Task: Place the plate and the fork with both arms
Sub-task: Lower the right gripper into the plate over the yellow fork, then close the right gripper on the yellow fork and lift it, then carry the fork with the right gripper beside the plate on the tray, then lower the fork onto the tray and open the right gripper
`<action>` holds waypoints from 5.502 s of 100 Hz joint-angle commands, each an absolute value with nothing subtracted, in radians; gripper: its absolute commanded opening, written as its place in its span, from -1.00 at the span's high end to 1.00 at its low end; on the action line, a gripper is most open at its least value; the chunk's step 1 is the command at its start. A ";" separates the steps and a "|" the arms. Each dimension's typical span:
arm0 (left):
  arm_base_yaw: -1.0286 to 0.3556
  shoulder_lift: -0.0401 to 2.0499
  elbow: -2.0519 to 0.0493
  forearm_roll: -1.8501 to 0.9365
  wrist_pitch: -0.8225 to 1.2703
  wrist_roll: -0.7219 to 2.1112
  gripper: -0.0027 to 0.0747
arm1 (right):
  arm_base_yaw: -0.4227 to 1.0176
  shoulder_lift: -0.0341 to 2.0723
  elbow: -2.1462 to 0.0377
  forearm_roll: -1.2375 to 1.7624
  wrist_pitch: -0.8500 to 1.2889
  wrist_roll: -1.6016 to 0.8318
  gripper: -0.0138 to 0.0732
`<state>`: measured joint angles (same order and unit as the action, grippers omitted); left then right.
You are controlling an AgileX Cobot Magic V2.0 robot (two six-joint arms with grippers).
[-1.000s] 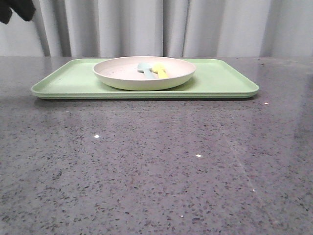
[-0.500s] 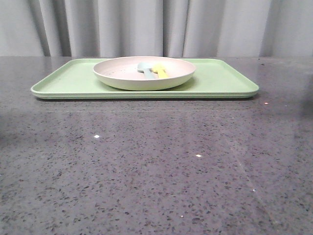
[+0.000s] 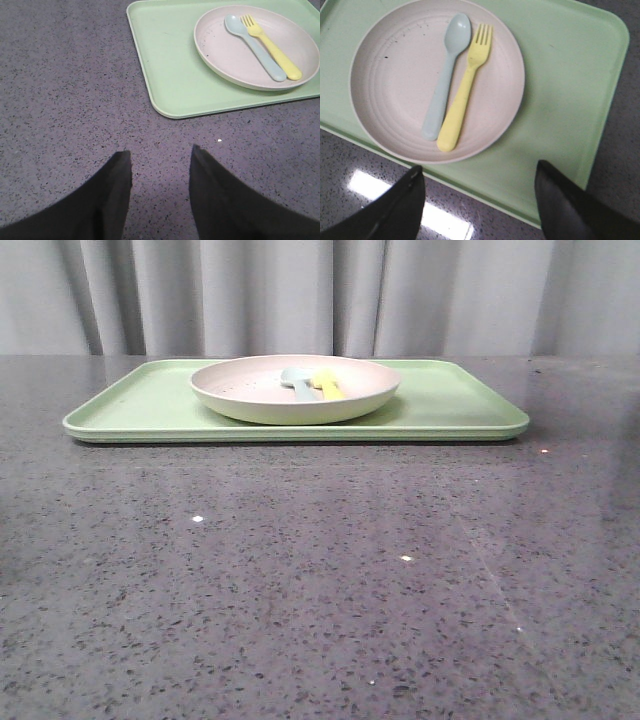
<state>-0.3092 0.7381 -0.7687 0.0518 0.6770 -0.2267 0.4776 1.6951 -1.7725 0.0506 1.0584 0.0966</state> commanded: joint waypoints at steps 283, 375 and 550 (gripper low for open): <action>-0.315 0.733 -0.792 0.044 0.630 -0.233 0.20 | 0.492 2.127 -2.094 0.052 1.073 0.160 0.57; -0.315 0.733 -0.792 0.044 0.630 -0.233 0.20 | 0.473 2.117 -2.330 -0.070 1.285 0.213 0.60; -0.315 0.733 -0.792 0.044 0.630 -0.233 0.20 | 0.307 2.135 -2.162 0.033 1.345 0.220 0.60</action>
<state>-0.3092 0.7366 -0.7678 0.0500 0.6916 -0.2267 0.3090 2.2002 -2.1357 0.0441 1.2473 0.2255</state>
